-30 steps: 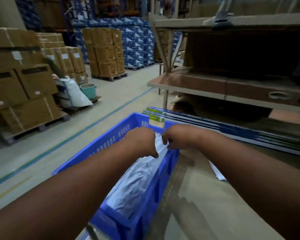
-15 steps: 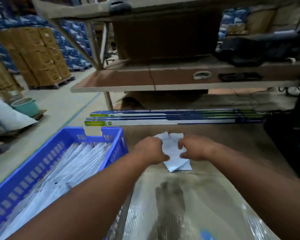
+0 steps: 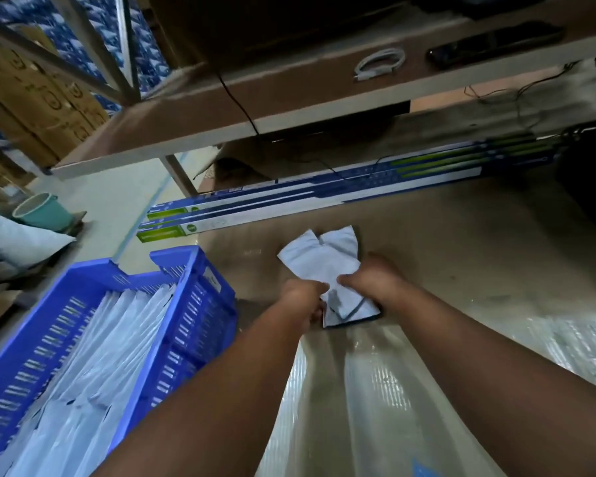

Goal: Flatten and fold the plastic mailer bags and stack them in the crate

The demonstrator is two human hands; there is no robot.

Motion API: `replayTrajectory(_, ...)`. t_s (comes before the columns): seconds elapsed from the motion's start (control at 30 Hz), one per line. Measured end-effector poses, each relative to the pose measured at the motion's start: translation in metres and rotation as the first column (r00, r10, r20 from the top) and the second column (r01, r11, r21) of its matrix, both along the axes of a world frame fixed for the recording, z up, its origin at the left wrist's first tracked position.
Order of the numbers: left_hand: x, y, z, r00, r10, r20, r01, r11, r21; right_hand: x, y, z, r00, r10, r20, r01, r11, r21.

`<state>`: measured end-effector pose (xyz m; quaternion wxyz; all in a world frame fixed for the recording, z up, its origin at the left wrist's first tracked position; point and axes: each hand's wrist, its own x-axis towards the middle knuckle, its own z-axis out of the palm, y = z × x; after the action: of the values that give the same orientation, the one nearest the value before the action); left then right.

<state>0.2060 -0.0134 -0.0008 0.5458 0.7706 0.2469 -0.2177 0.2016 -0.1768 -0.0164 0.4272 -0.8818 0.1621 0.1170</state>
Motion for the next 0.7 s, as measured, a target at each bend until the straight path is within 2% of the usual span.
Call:
replayTrajectory(0.1,-0.009,0.003,-0.002,1.0,0.003,-0.004,-0.003,0.998,-0.055,-0.002,0.009,0.004,1.0,0.015,-0.016,-0.014,0.997,0.074)
replayTrajectory(0.17,-0.02,0.01,-0.001,0.999,-0.022,0.03,0.025,0.997,-0.078,-0.006,0.01,0.004,1.0,-0.018,-0.021,0.022,0.976,0.217)
replayTrajectory(0.23,-0.031,0.018,-0.003,0.996,-0.059,0.063,0.065,0.994,-0.09,-0.018,0.009,0.005,0.99,-0.116,-0.084,0.14,0.904,0.404)
replayTrajectory(0.3,-0.047,0.025,-0.001,0.99,-0.111,0.088,0.12,0.988,-0.095,-0.04,0.006,0.007,0.981,-0.164,-0.108,0.196,0.842,0.503)
replayTrajectory(0.37,-0.066,0.031,-0.004,0.982,-0.169,0.085,0.179,0.975,-0.13,-0.067,0.001,0.002,0.985,-0.149,-0.086,0.172,0.842,0.511)
replayTrajectory(0.53,-0.122,0.05,-0.01,0.976,-0.211,0.057,0.218,0.963,-0.156,-0.141,-0.017,-0.014,1.0,-0.006,-0.03,0.017,0.917,0.4)
replayTrajectory(0.63,-0.156,0.066,-0.014,0.972,-0.223,0.068,0.23,0.965,-0.124,-0.176,-0.025,-0.011,0.999,0.053,0.004,-0.05,0.918,0.393)
replayTrajectory(0.7,-0.182,0.077,-0.015,0.97,-0.233,0.076,0.237,0.969,-0.063,-0.186,-0.032,-0.002,0.995,0.098,0.013,-0.097,0.941,0.324)
